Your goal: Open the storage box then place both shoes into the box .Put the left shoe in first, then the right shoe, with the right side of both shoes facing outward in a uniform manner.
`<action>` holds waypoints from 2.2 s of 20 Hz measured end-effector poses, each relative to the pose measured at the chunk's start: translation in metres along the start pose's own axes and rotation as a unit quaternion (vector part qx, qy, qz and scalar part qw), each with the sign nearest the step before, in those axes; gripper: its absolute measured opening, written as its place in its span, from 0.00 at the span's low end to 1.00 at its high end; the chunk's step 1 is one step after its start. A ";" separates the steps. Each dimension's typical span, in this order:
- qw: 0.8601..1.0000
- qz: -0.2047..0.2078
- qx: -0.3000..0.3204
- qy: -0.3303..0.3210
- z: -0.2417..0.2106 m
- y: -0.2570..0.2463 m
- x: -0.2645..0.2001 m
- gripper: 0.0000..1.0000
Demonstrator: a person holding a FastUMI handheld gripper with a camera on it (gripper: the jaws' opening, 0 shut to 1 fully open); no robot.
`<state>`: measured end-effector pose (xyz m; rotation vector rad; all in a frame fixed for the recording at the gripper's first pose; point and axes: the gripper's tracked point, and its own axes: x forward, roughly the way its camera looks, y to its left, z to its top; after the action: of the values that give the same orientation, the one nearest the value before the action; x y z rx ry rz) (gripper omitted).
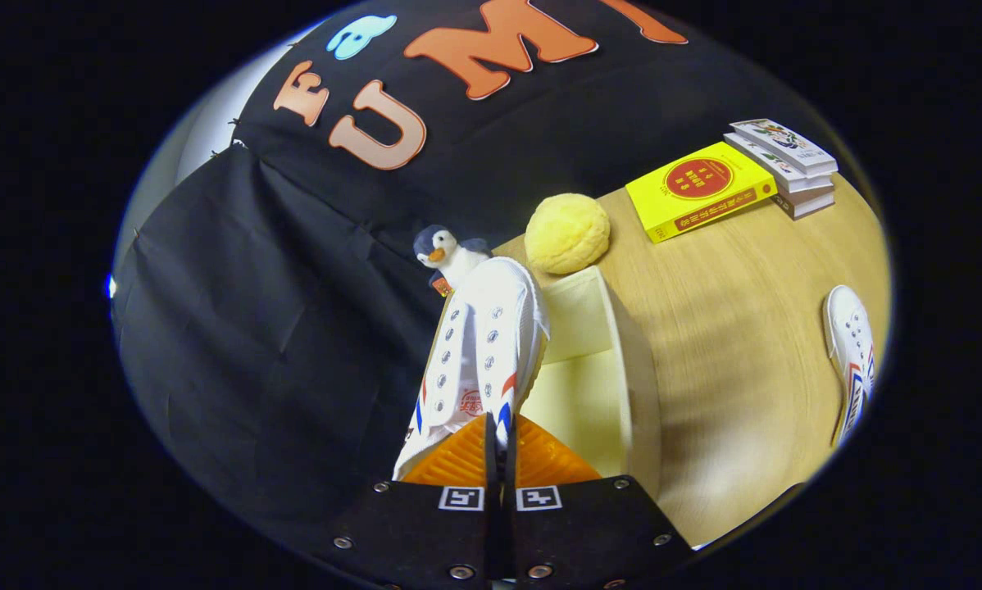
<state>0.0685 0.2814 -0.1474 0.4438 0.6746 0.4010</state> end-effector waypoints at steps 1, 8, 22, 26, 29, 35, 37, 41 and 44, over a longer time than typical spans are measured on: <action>1.000 -0.009 -0.006 0.006 -0.005 0.001 0.009 0.00; 0.997 -0.065 -0.032 0.018 -0.035 -0.002 0.042 0.00; 0.993 -0.098 -0.058 0.012 -0.037 -0.017 0.048 0.88; 0.997 -0.069 -0.040 -0.013 -0.014 -0.014 0.024 0.98; 0.996 -0.064 -0.054 -0.036 0.008 -0.022 -0.003 0.98; 0.993 -0.075 -0.047 -0.084 0.054 -0.068 -0.060 0.98; 0.991 -0.092 -0.040 -0.092 0.063 -0.097 -0.078 0.98; 0.985 -0.134 -0.030 -0.100 0.072 -0.165 -0.111 0.98; 0.981 -0.167 -0.029 -0.095 0.072 -0.218 -0.133 0.99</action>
<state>0.0681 0.0159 -0.1422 0.3015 0.5373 0.0592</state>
